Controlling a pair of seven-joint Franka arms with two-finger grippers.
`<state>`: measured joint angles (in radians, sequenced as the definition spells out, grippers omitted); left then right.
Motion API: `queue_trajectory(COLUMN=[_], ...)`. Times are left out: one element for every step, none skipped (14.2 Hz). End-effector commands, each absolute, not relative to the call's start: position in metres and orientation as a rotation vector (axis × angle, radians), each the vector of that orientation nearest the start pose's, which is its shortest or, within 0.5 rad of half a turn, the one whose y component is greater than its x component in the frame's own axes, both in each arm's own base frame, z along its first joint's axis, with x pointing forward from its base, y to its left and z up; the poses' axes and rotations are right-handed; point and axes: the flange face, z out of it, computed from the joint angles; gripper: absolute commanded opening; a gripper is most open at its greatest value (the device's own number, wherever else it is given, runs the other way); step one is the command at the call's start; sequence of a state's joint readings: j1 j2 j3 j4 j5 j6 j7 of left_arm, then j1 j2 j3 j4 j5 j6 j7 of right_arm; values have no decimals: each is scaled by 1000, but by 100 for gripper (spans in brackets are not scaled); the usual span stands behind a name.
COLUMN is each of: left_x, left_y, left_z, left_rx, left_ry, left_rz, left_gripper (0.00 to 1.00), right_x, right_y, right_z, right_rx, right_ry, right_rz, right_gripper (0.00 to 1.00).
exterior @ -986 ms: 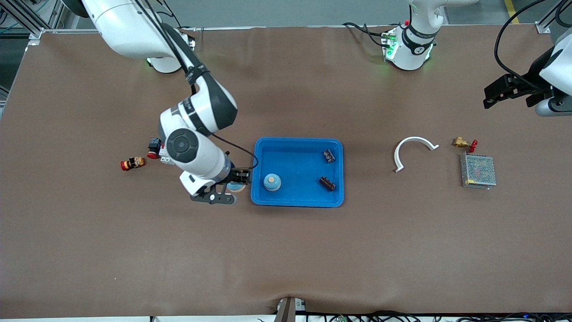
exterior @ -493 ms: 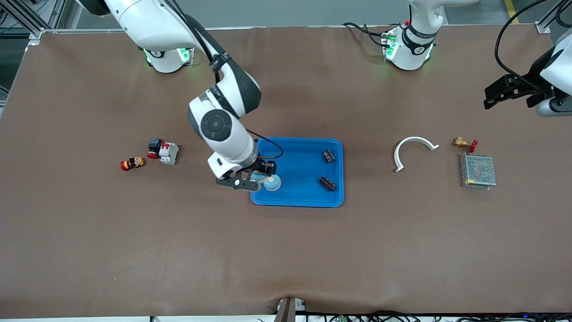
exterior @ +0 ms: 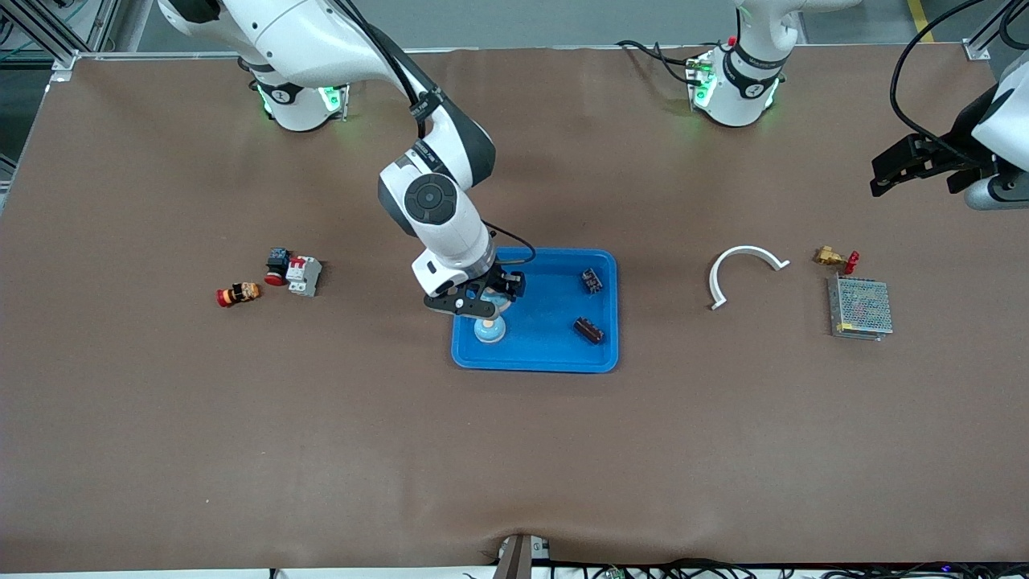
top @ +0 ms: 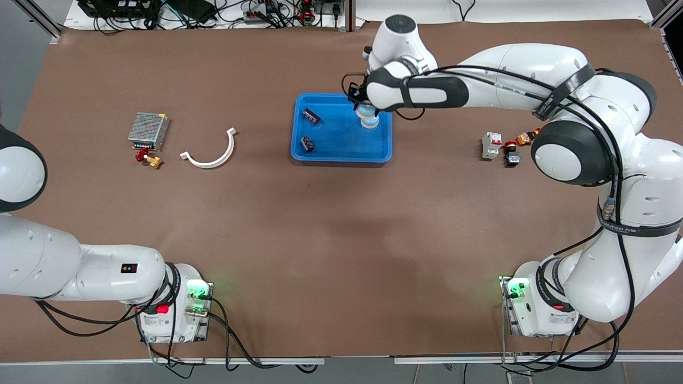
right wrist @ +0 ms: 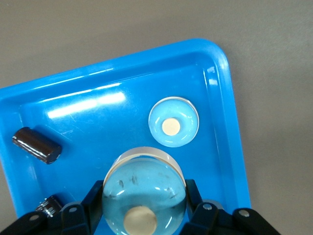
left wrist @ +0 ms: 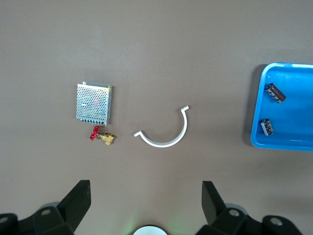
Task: Place electrolytic capacitor and blue bell in tray
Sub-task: 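Lower the bell into the tray and open the right gripper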
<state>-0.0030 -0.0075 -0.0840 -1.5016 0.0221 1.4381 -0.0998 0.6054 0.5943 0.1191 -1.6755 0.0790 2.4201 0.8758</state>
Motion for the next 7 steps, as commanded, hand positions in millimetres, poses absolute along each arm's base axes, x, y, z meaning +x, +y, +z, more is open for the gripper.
queue_trajectory(left_x=[536,536,536,536,536,536,537], left_y=[-44,-44,-43,-43,-42,-42,-42], left_z=[651,652,652,652,652,651,651], left_rx=[-3135,-3135,-3135,-3135,-3135,-3135,-3135], left_ry=[-7,-8,-8,-8,-10,-10,-10], left_rz=[62,60,60,60,60,62,60], left_gripper=[100,100,100,100,100,100,100], right_x=[512,511,510,506,504,503,500], right_y=[453,455,457,461,464,466,468], right_z=[264,262,261,255,250,243,236], right_rx=[-2919,-2918,-2917,-2918,-2912,-2912,-2918], right_ry=[349,350,350,340,333,345,340], right_rz=[-68,-69,-70,-69,-78,-74,-76], right_gripper=[60,60,60,60,60,60,60])
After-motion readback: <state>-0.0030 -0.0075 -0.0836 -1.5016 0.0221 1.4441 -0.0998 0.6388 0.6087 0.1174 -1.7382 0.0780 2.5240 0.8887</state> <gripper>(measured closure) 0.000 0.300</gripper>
